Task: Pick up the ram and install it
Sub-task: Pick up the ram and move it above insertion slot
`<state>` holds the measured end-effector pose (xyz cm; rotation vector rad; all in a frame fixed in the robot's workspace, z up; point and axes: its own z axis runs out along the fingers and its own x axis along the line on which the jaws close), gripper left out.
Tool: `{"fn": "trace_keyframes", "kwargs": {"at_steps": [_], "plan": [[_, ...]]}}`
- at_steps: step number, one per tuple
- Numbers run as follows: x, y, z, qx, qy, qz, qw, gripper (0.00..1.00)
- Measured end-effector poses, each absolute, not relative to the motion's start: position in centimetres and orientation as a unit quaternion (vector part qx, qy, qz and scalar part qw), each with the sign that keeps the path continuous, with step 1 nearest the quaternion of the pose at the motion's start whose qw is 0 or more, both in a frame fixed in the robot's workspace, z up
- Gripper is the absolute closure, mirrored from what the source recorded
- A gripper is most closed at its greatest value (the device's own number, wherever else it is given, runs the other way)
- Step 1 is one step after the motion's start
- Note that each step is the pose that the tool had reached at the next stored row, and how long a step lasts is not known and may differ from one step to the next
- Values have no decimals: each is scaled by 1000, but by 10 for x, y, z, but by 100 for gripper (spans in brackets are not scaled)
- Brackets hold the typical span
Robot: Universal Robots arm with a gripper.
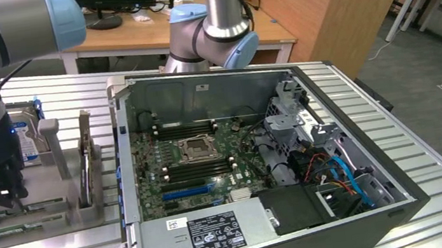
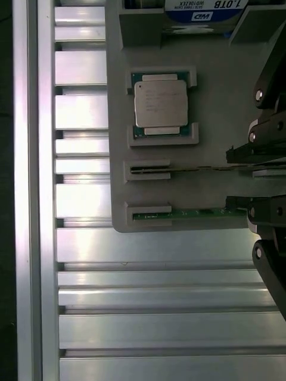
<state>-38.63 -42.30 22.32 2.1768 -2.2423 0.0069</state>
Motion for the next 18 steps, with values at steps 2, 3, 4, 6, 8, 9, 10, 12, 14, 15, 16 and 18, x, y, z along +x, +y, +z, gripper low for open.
{"fn": "trace_keyframes", "kwargs": {"at_steps": [2,3,4,6,8,9,10,12,14,15,16,18], "plan": [[-386,-423,223,697,-717,2,8,64],[-386,-423,223,697,-717,2,8,64],[-386,-423,223,697,-717,2,8,64],[-386,-424,223,696,-718,2,8,64],[-386,-426,223,697,-717,2,8,64],[-386,-427,223,696,-718,2,8,64],[-386,-429,223,696,-718,2,8,64],[-386,-432,223,697,-717,2,8,64],[-386,-435,223,697,-717,2,8,64],[-386,-436,223,697,-717,2,8,64],[-386,-437,223,697,-717,2,8,64],[-386,-440,223,697,-717,2,8,64]]}}
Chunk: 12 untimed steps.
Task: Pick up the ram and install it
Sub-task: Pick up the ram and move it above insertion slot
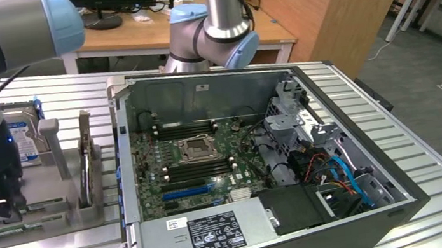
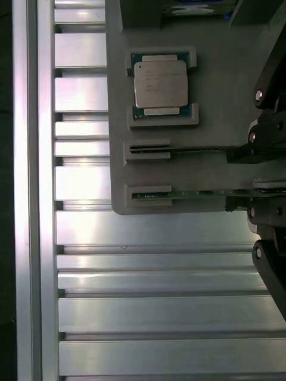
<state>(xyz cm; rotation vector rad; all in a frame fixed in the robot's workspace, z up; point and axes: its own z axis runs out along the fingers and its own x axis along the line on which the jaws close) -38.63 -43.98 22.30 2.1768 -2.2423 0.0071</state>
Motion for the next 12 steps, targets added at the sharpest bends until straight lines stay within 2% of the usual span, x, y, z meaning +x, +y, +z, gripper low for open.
{"fn": "trace_keyframes", "kwargs": {"at_steps": [12], "plan": [[-384,-443,223,697,-717,2,8,64]]}}
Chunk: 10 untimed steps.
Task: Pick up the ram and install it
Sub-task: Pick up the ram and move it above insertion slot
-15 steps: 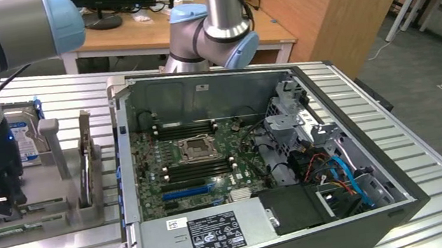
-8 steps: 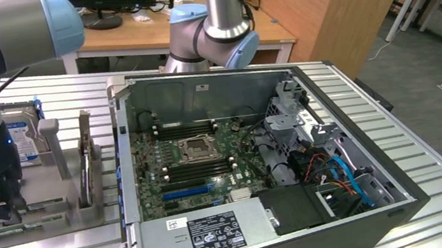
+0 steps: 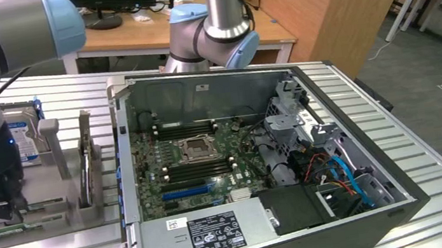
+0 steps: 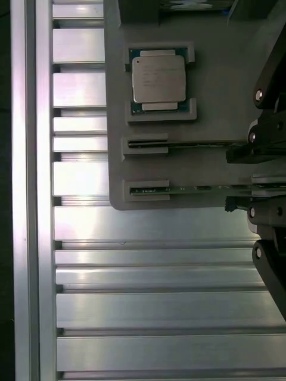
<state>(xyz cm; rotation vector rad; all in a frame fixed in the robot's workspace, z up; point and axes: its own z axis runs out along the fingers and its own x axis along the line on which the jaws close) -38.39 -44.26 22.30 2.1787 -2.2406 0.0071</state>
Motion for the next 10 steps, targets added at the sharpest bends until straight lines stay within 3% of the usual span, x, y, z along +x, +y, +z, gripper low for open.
{"fn": "trace_keyframes", "kwargs": {"at_steps": [10], "plan": [[-373,-443,223,701,-713,2,8,64]]}}
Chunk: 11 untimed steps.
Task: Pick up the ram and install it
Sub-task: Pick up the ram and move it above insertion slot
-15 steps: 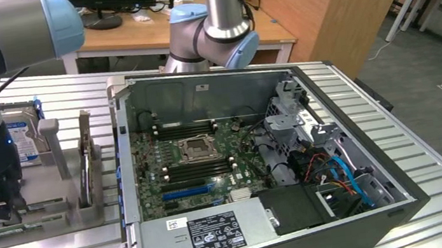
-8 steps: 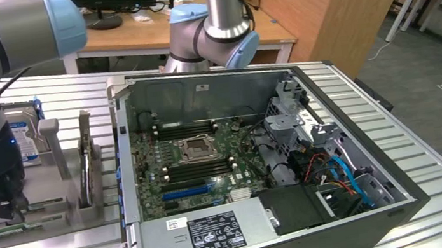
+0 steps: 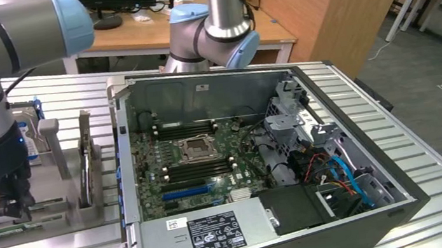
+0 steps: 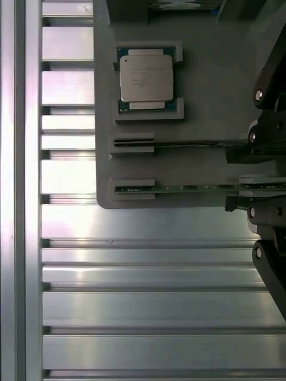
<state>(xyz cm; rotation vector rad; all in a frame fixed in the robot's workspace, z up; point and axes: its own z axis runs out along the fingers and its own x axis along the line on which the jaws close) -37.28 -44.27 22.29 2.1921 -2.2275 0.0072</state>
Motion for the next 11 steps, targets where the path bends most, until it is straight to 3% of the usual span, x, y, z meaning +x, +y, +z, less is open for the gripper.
{"fn": "trace_keyframes", "kwargs": {"at_steps": [11], "plan": [[-373,-443,220,702,-713,2,8,64]]}}
